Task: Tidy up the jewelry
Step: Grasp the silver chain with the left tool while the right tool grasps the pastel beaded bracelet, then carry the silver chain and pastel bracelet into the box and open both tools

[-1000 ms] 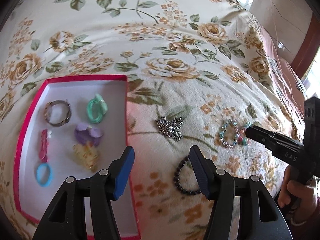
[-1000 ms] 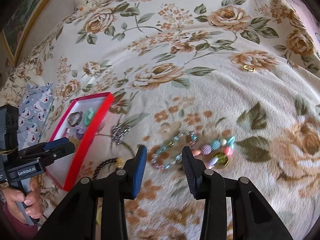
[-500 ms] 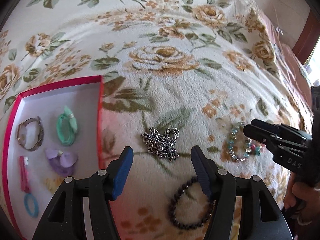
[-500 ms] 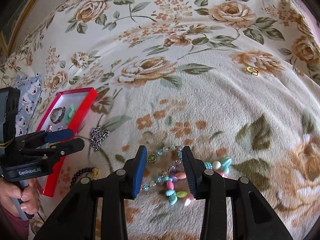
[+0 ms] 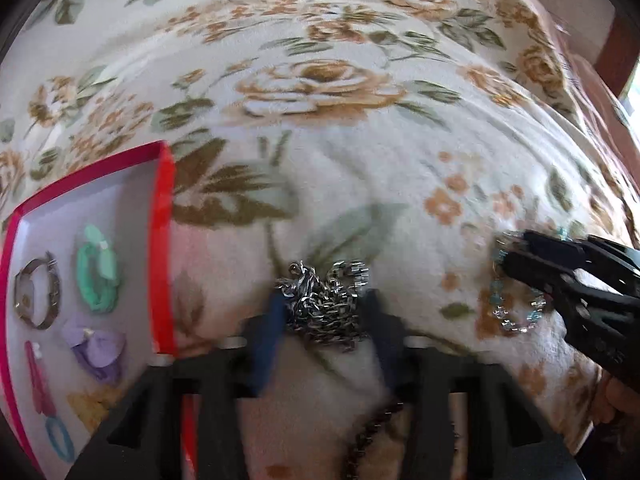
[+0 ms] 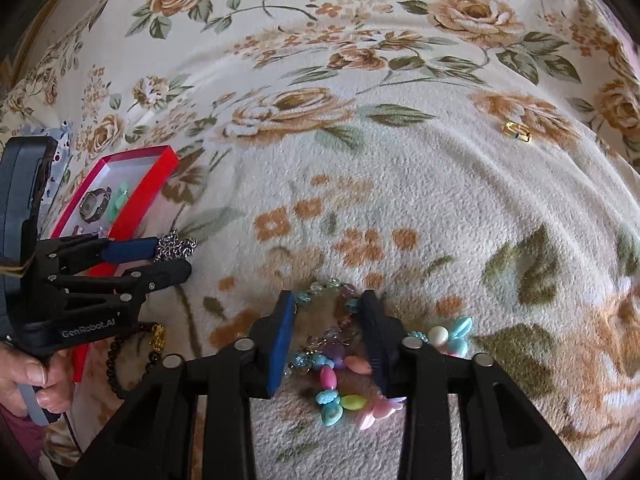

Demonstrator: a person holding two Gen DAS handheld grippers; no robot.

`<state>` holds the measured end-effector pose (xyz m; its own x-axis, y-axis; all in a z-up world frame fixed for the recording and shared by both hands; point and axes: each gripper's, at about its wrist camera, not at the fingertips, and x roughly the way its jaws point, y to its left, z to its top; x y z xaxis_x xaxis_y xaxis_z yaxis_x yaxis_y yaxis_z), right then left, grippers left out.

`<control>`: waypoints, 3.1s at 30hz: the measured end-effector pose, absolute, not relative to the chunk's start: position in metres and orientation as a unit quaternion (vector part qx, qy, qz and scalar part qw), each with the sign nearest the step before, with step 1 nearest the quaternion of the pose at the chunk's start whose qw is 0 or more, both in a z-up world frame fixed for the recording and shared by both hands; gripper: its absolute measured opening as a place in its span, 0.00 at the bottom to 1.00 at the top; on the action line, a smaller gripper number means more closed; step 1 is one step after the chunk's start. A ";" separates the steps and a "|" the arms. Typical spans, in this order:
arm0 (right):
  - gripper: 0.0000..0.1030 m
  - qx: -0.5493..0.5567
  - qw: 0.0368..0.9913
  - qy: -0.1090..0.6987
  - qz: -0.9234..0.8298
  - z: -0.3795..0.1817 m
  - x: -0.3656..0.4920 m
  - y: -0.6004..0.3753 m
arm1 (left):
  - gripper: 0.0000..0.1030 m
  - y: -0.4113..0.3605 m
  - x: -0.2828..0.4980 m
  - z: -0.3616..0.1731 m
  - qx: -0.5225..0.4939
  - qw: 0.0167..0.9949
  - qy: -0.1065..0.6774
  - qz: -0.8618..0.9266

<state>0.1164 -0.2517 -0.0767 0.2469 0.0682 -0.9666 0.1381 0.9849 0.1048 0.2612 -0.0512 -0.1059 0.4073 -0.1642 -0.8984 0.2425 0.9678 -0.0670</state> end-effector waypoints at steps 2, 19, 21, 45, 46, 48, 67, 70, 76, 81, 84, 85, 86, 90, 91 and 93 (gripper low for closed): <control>0.08 0.081 0.786 0.613 -0.026 -0.077 0.116 -0.252 | 0.18 -0.053 0.261 -0.106 0.037 0.838 0.528 -0.130; 0.07 0.122 0.833 0.539 0.008 -0.011 0.113 -0.230 | 0.12 -0.008 0.205 -0.051 -0.023 0.868 0.473 -0.151; 0.07 0.124 0.837 0.533 0.014 -0.004 0.114 -0.225 | 0.12 0.001 0.194 -0.040 -0.034 0.872 0.464 -0.151; 0.07 0.137 0.838 0.515 0.118 0.018 0.121 -0.126 | 0.12 0.101 0.092 0.003 -0.089 0.896 0.427 -0.087; 0.07 0.137 0.837 0.515 0.126 0.017 0.122 -0.119 | 0.12 0.105 0.090 0.003 -0.091 0.896 0.427 -0.084; 0.07 0.136 0.835 0.516 0.135 0.016 0.124 -0.108 | 0.12 0.112 0.084 0.002 -0.096 0.895 0.428 -0.076; 0.07 0.142 0.797 0.549 0.205 -0.025 0.140 -0.025 | 0.12 0.162 0.086 -0.023 -0.120 0.885 0.450 -0.032; 0.07 0.139 0.792 0.560 0.199 -0.037 0.141 -0.025 | 0.12 0.167 0.091 -0.031 -0.120 0.882 0.456 -0.024; 0.07 0.123 0.789 0.575 0.176 -0.057 0.143 -0.034 | 0.13 0.176 0.103 -0.048 -0.124 0.873 0.471 -0.003; 0.07 0.103 0.789 0.582 0.168 -0.066 0.144 -0.033 | 0.13 0.178 0.111 -0.058 -0.119 0.869 0.480 0.013; 0.07 0.090 0.787 0.587 0.168 -0.071 0.145 -0.029 | 0.13 0.177 0.112 -0.060 -0.120 0.868 0.482 0.013; 0.07 0.087 0.786 0.589 0.168 -0.072 0.145 -0.028 | 0.13 0.178 0.111 -0.061 -0.119 0.868 0.482 0.014; 0.07 0.083 0.785 0.590 0.167 -0.074 0.146 -0.027 | 0.13 0.177 0.112 -0.061 -0.117 0.868 0.483 0.014; 0.07 0.068 0.783 0.596 0.164 -0.078 0.146 -0.024 | 0.13 0.177 0.113 -0.062 -0.112 0.868 0.484 0.015; 0.07 0.067 0.782 0.598 0.163 -0.079 0.146 -0.024 | 0.14 0.177 0.113 -0.063 -0.112 0.868 0.484 0.016; 0.07 0.067 0.781 0.599 0.163 -0.081 0.146 -0.024 | 0.17 0.177 0.113 -0.063 -0.113 0.866 0.486 0.018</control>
